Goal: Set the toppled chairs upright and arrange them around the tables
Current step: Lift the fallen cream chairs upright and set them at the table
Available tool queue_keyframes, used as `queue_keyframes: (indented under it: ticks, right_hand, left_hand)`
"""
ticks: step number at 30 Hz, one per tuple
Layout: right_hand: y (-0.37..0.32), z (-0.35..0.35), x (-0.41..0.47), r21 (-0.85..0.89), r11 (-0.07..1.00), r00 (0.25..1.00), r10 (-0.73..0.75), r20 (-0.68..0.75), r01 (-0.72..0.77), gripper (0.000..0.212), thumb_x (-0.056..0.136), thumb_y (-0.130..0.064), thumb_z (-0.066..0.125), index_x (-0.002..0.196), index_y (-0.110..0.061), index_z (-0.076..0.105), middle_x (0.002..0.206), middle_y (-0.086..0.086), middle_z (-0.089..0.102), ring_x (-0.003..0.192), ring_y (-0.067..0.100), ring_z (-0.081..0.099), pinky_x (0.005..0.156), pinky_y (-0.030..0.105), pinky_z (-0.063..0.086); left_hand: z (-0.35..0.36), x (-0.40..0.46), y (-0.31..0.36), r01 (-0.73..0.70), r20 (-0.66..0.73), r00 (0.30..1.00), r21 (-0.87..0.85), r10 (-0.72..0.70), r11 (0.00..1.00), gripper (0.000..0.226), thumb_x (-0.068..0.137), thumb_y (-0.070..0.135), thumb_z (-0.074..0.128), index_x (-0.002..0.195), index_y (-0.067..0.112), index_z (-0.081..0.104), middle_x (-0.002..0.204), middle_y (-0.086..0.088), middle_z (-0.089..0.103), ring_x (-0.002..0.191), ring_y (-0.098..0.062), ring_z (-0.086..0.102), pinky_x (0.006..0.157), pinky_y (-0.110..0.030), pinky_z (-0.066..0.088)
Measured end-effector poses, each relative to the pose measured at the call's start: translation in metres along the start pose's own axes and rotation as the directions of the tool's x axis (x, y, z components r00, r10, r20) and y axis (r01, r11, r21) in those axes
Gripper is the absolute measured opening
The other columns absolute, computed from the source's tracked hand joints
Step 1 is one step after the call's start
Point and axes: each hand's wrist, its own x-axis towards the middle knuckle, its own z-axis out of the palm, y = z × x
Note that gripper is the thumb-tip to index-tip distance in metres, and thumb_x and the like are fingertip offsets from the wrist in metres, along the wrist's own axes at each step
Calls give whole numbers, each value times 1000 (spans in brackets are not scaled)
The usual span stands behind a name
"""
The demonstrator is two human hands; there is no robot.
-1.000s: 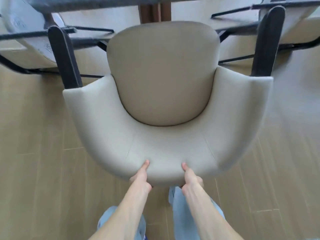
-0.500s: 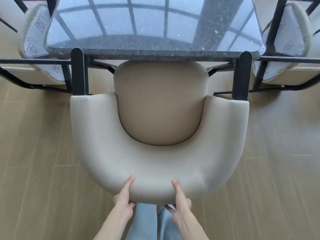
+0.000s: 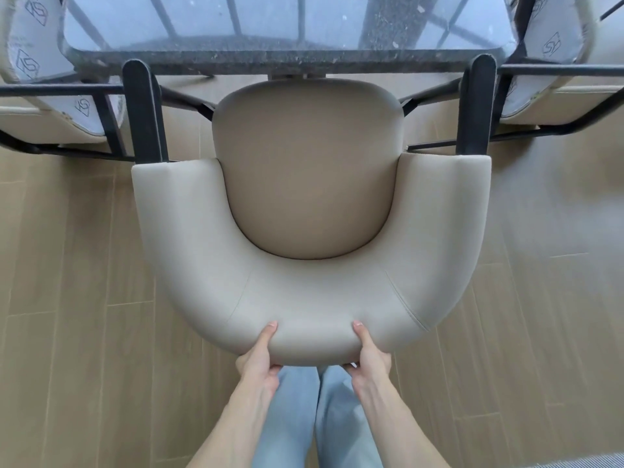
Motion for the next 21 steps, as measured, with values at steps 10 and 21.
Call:
queue_keyframes:
  ticks: [10, 21]
  right_hand:
    - [21, -56, -26, -31, 999, 1000, 20, 4, -20, 66, 69, -16, 90, 123, -4, 55, 117, 10, 69, 100, 31, 69, 83, 60, 58]
    - [38, -107, -61, -82, 996, 1000, 30, -5, -30, 66, 61, -18, 93, 115, -6, 59, 112, 13, 68, 95, 37, 70, 63, 54, 61]
  left_hand:
    - [-46, -36, -39, -9, -10, 1000, -29, 8, 1000, 44, 68, 10, 90, 96, 4, 56, 91, -10, 66, 72, -25, 66, 42, -34, 55]
    - [-92, -72, -70, 2, -41, 999, -48, -4, 999, 84, 62, 14, 94, 132, 6, 47, 110, -11, 63, 80, -28, 65, 48, -39, 56]
